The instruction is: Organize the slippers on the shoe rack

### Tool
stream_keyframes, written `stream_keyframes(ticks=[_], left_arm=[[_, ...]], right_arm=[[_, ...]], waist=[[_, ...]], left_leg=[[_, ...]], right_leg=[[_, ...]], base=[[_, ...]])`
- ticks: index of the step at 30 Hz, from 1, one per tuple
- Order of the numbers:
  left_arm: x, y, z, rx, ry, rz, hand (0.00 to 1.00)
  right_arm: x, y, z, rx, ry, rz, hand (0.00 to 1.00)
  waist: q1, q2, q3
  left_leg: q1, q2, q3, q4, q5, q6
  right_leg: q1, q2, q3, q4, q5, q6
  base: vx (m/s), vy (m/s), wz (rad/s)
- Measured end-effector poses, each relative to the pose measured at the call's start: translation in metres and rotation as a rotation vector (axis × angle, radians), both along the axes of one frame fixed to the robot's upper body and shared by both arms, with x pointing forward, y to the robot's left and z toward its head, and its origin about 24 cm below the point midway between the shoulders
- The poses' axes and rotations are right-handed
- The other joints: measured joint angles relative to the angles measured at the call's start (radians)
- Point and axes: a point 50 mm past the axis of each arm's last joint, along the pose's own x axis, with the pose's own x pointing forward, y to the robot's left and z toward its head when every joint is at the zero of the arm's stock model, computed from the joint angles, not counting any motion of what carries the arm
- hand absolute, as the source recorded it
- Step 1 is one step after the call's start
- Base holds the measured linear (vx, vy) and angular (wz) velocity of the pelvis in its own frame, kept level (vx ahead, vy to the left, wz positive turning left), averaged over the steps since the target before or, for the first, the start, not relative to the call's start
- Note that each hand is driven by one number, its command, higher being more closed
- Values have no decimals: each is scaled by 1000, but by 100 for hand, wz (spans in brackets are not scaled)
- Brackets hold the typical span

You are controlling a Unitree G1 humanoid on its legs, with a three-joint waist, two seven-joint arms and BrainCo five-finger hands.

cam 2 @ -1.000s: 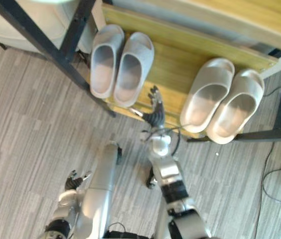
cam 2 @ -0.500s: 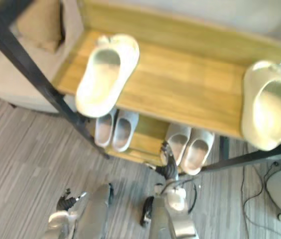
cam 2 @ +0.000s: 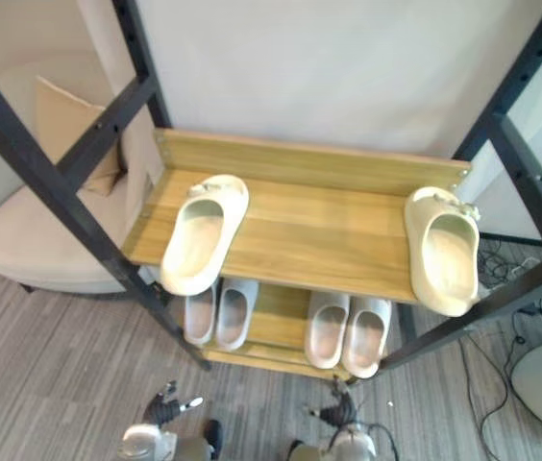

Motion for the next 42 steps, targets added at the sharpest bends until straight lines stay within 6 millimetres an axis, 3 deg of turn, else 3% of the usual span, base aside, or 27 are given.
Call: stream_keyframes(ticks=[6, 11, 17, 19, 22, 26, 30, 37, 42], left_arm=[[3, -17, -1, -1, 8, -119, 0], [9, -47, 7, -39, -46, -328, 0], [26, -102, 48, -203, -280, -597, 0], [26, -112, 56, -245, -309, -641, 0], [28, -131, 84, -359, -420, -727, 0], [33, -148, 116, -513, -542, -716, 0], [37, -153, 142, -605, -638, -692, 0], [49, -158, 213, -784, -917, -653, 0], [58, -159, 243, -829, -1049, -617, 0]], right_arm=[[-7, -10, -12, 7, 86, -75, 0], [-11, -12, -16, 25, 113, -119, 0], [-12, -14, -19, 31, 134, -140, 0], [-10, -14, -19, 31, 131, -139, 0], [-10, -15, -18, 28, 129, -138, 0], [-10, -17, -18, 19, 130, -137, 0], [-10, -17, -18, 14, 131, -131, 0], [-14, -19, -19, -4, 144, -98, 0], [-18, -21, -21, -10, 166, -97, 0]], waist=[[-2, 13, -26], [-4, 16, -38], [-12, 19, -39], [-18, 21, -41], [-25, 32, -47], [-26, 44, -54], [-26, 45, -55], [-24, 40, -85], [-23, 35, -101]], left_leg=[[67, -7, -11, -111, 59, 8], [93, -15, -16, -156, 78, 17], [118, -29, -25, -161, 82, 21], [121, -30, -28, -161, 82, 21], [121, -28, -29, -162, 82, 21], [122, -26, -29, -166, 81, 20], [135, -23, -29, -167, 78, 16], [121, -21, -28, -166, 71, 15], [121, -23, -27, -162, 71, 15]], right_leg=[[35, 4, -4, -52, 20, 7], [45, 3, 0, -67, 29, 15], [85, -5, -3, -95, 40, 21], [91, -3, -7, -98, 39, 21], [91, 1, -8, -99, 38, 18], [96, 2, -9, -103, 38, 17], [113, 2, -15, -109, 36, 15], [112, 1, -16, -108, 40, 17], [113, 1, -5, -107, 40, 17]], base=[[-19, 5, 4], [-7, 16, -1], [2, 10, 2], [5, -7, 4], [1, -3, 1], [0, 0, 0], [1, -7, 2], [27, -6, 1], [16, 0, -1]])
